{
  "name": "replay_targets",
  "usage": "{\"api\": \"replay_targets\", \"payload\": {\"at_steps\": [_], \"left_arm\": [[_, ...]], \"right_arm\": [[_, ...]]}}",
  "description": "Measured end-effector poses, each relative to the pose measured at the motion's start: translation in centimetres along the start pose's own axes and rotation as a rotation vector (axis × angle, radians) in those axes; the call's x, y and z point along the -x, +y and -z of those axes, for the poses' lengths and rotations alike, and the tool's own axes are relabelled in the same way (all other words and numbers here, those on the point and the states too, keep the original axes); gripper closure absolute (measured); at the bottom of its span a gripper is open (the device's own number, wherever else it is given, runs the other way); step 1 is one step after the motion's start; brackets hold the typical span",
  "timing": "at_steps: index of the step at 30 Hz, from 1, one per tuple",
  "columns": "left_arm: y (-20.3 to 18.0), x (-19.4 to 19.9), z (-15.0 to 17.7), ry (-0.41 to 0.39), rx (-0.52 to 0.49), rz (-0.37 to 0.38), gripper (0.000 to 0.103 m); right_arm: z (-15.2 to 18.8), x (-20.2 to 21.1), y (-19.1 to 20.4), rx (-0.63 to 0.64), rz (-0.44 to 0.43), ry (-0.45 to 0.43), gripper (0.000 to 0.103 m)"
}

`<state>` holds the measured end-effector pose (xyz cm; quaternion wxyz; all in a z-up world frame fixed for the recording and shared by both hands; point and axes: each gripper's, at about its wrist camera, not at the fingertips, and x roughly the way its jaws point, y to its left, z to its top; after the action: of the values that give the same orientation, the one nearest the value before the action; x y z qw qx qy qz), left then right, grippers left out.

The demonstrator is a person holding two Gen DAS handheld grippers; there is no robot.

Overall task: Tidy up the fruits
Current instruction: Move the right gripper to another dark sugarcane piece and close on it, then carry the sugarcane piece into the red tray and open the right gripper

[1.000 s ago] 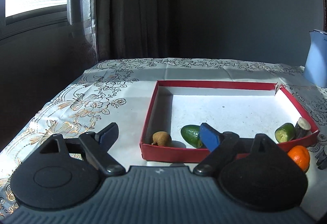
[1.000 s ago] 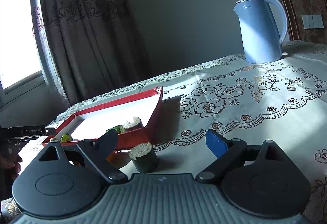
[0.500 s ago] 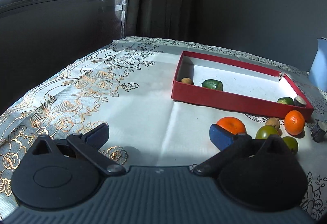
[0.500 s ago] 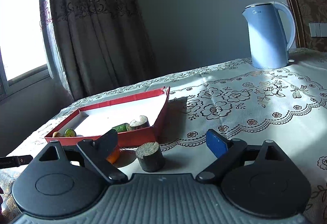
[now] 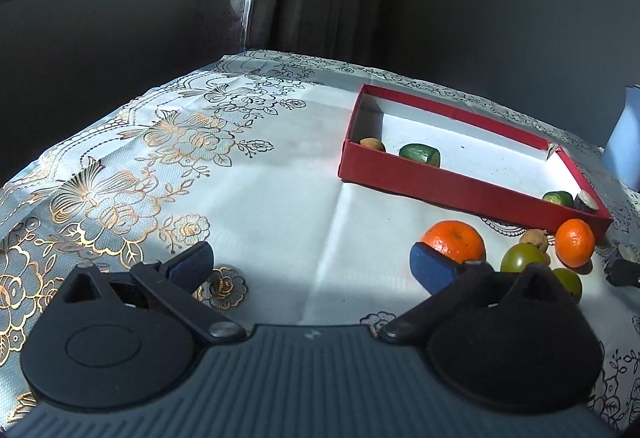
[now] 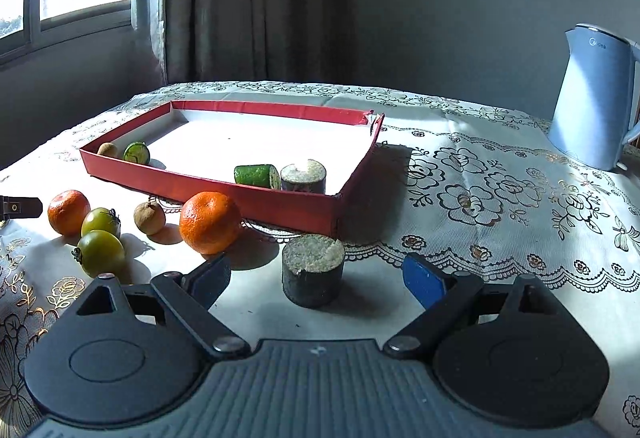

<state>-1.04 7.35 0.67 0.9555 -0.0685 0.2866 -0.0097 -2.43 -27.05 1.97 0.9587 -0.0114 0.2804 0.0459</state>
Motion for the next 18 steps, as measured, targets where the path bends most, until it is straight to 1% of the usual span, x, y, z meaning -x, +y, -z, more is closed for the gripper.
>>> {"api": "replay_targets", "payload": {"at_steps": [4,5,6,7,8,9,11,15,18], "left_arm": [[0.2,0.0,0.0,0.002,0.01,0.004,0.0],[0.2,0.0,0.0,0.003,0.01,0.005,0.0],[0.2,0.0,0.0,0.004,0.011,0.005,0.0],[0.2,0.0,0.0,0.005,0.011,0.005,0.0],[0.2,0.0,0.0,0.005,0.011,0.005,0.0],[0.2,0.0,0.0,0.005,0.012,0.005,0.0],[0.2,0.0,0.0,0.004,0.015,0.005,0.0],[0.3,0.0,0.0,0.002,0.022,0.007,0.0],[0.4,0.1,0.0,-0.001,0.031,0.008,0.0]], "right_arm": [[-0.2,-0.2,0.1,0.012,0.016,0.014,0.01],[-0.3,-0.3,0.0,0.012,0.017,0.015,0.011],[-0.4,-0.4,-0.1,0.007,0.015,0.02,0.02],[-0.4,-0.5,-0.2,0.003,0.012,0.031,0.027],[-0.4,-0.8,-0.2,-0.001,0.003,0.048,0.041],[-0.4,-1.0,-0.3,-0.004,-0.009,0.062,0.052],[-0.4,-1.2,-0.4,-0.007,-0.024,0.07,0.054],[-0.3,-1.4,-0.1,0.006,-0.035,0.077,0.069],[-0.3,-1.2,0.1,0.013,-0.024,0.067,0.07]]}}
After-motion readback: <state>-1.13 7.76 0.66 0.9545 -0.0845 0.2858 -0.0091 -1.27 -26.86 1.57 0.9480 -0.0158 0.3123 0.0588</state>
